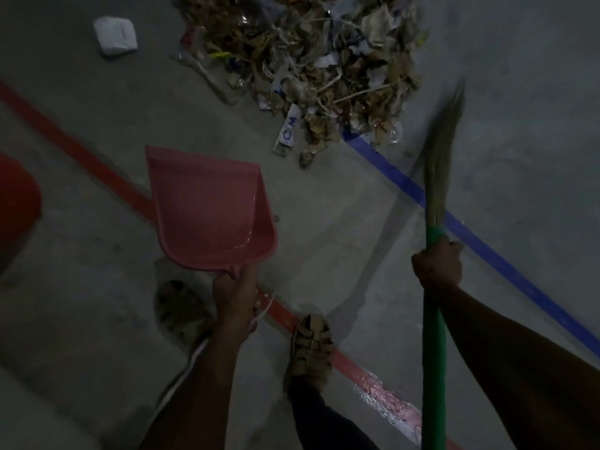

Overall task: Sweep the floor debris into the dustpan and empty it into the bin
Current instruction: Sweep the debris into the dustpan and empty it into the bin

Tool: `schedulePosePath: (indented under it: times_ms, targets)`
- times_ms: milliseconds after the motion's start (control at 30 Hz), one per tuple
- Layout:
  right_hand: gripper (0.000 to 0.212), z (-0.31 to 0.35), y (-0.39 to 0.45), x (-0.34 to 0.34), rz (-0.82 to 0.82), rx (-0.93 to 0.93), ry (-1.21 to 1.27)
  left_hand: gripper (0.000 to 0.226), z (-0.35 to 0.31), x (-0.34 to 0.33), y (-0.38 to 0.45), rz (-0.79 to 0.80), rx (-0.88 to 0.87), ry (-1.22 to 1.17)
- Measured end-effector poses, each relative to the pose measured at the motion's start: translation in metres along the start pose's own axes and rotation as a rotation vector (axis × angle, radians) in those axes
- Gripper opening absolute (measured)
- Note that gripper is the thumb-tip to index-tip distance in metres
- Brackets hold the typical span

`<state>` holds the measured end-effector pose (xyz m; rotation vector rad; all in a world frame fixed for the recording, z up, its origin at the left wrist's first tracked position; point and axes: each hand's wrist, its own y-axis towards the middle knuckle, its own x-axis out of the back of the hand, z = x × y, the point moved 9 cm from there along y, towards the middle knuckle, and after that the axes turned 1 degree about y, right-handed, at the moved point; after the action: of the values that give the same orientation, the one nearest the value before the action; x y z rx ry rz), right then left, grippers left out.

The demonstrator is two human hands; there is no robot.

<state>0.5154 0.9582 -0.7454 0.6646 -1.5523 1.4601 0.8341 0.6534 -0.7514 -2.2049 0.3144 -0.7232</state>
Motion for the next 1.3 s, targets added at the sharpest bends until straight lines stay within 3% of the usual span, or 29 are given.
schedulePosePath:
  times_ms: [100, 167, 300, 433, 567, 733, 1000, 1300]
  targets:
    - [0.03, 0.018, 0.006, -0.03, 0.199, -0.009, 0.021, 0.035, -0.013, -0.003, 0.02, 0.039, -0.018, 0.015]
    - [0.027, 0.045, 0.0, -0.041, 0.225, 0.043, 0.081, 0.036, -0.026, -0.001, 0.032, 0.064, -0.039, 0.015]
    - [0.032, 0.108, -0.023, -0.046, 0.144, 0.169, 0.235, 0.038, -0.055, 0.02, 0.058, 0.094, -0.071, 0.086]
    - [0.038, 0.156, -0.05, -0.045, 0.041, 0.218, 0.296, 0.059, -0.074, 0.045, 0.1, 0.112, -0.085, 0.14]
    - [0.035, 0.234, -0.107, -0.028, -0.046, 0.263, 0.282, 0.045, -0.104, 0.075, 0.125, 0.149, -0.014, 0.099]
    - [0.053, 0.345, -0.162, -0.027, -0.06, 0.382, 0.28, 0.03, -0.157, 0.124, 0.157, 0.125, -0.024, 0.046]
    - [0.046, 0.534, -0.182, -0.055, 0.091, 0.663, 0.137, 0.027, -0.243, 0.193, 0.205, 0.125, 0.012, -0.033]
    - [0.068, 0.69, -0.201, -0.112, 0.45, 0.939, -0.063, 0.022, -0.291, 0.241, 0.251, 0.004, 0.038, -0.149]
